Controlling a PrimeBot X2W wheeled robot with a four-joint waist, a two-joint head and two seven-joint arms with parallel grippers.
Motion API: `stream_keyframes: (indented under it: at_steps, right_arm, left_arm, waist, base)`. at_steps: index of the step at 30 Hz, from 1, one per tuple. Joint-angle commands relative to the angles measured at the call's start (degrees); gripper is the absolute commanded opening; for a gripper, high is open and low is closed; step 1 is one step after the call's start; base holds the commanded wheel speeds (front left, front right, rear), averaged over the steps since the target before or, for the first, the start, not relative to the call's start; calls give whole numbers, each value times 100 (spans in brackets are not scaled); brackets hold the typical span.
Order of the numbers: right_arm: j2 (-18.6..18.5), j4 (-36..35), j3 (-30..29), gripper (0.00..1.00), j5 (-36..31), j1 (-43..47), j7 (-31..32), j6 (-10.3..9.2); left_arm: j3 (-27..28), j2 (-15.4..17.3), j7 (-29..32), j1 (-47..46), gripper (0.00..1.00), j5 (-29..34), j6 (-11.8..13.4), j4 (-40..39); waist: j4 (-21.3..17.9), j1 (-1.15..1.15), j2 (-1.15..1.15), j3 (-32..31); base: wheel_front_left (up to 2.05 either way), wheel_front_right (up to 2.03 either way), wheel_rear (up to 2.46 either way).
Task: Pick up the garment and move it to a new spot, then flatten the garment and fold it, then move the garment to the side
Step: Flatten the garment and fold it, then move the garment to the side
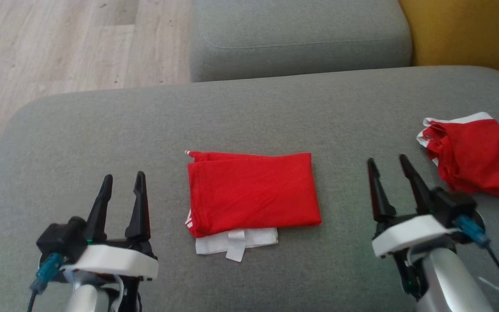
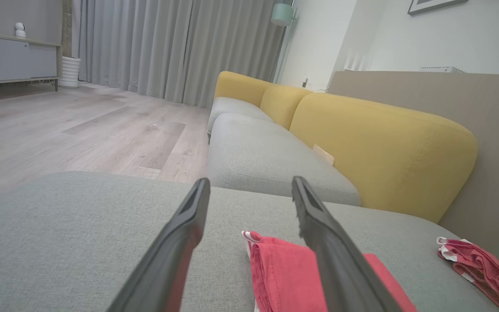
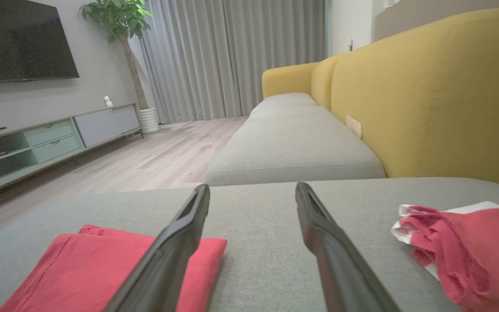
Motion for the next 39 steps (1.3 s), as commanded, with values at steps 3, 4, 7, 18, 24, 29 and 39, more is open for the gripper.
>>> stream_keyframes:
  at_steps: [3, 4, 7, 18, 24, 29, 39]
  right_arm:
    - [22, -425, -21, 100, 126, 60, -63, -5]
    - [22, -470, -36, 100, 141, 114, -63, -5]
    - [22, -556, -32, 100, 166, 223, -63, -5]
    - [22, -435, -53, 100, 197, 255, -63, -5]
    - [22, -219, 34, 100, 210, 190, -52, -5]
    - [22, 266, 191, 100, 262, -5, 25, -5]
    - [22, 1488, 525, 100, 578, -783, 242, -5]
  left_arm:
    - [111, 17, -35, -138, 100, 119, 38, -197]
    - [84, 17, -35, -109, 100, 141, 36, -182]
    - [66, 17, -35, -35, 100, 197, 62, -174]
    - [70, 17, -35, -25, 100, 256, 41, -213]
    - [-18, 17, -35, -44, 100, 245, -10, -184]
    - [-183, 17, -35, -89, 100, 207, -35, -124]
    - [-456, 17, -35, -334, 100, 190, -80, -43]
  waist:
    - [-80, 0, 0, 18]
    - [-89, 0, 0, 17]
    - [-106, 0, 0, 13]
    - [-55, 0, 0, 66]
    - [81, 0, 0, 174]
    - [306, 0, 0, 335]
    - [895, 0, 0, 724]
  base:
    - [0, 0, 0]
    - [0, 0, 0]
    - [0, 0, 0]
    - [0, 0, 0]
    - [0, 0, 0]
    - [0, 0, 0]
    - [0, 0, 0]
